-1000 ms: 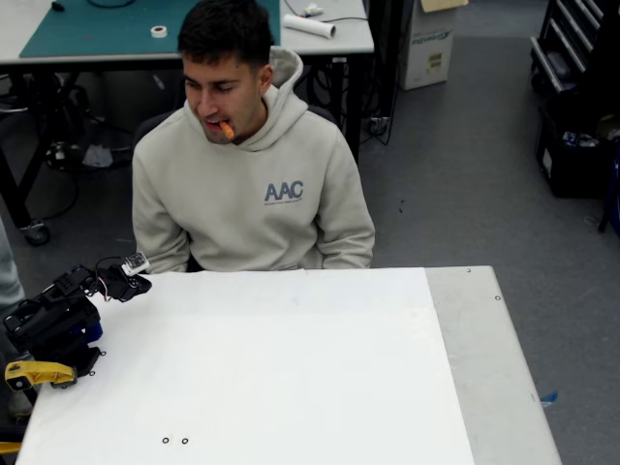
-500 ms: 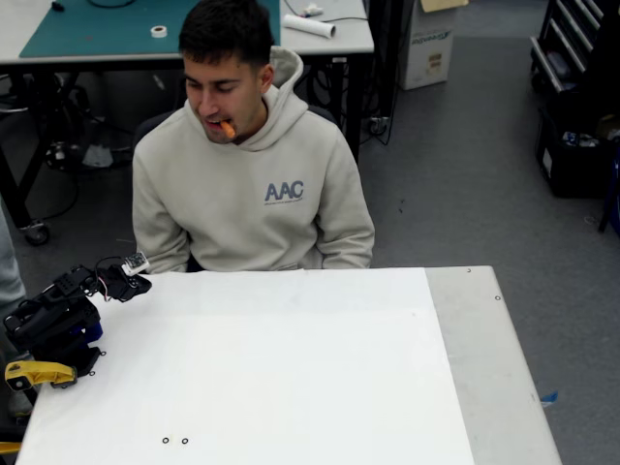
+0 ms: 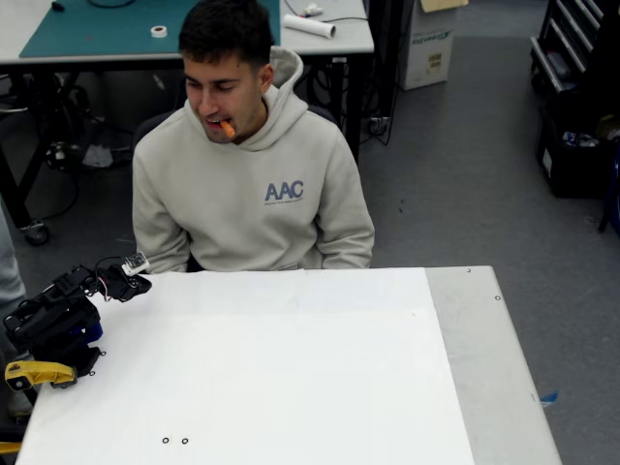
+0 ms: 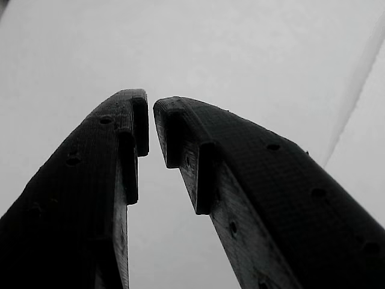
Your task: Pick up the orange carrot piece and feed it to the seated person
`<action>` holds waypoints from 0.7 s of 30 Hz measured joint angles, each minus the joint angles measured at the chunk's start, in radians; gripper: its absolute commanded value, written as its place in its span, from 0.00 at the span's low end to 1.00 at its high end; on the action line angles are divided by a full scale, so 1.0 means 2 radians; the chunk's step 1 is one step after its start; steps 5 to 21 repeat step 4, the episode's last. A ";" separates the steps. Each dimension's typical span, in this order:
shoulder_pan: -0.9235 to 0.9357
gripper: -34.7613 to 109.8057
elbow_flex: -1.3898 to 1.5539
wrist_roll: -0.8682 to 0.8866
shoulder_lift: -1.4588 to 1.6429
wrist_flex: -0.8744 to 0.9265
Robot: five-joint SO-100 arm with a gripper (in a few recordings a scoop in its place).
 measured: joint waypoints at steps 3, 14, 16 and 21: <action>0.000 0.22 0.000 0.000 0.000 0.000; 0.000 0.22 0.000 0.000 0.000 0.000; 0.000 0.22 0.000 0.000 0.000 0.000; 0.000 0.22 0.000 0.000 0.000 0.000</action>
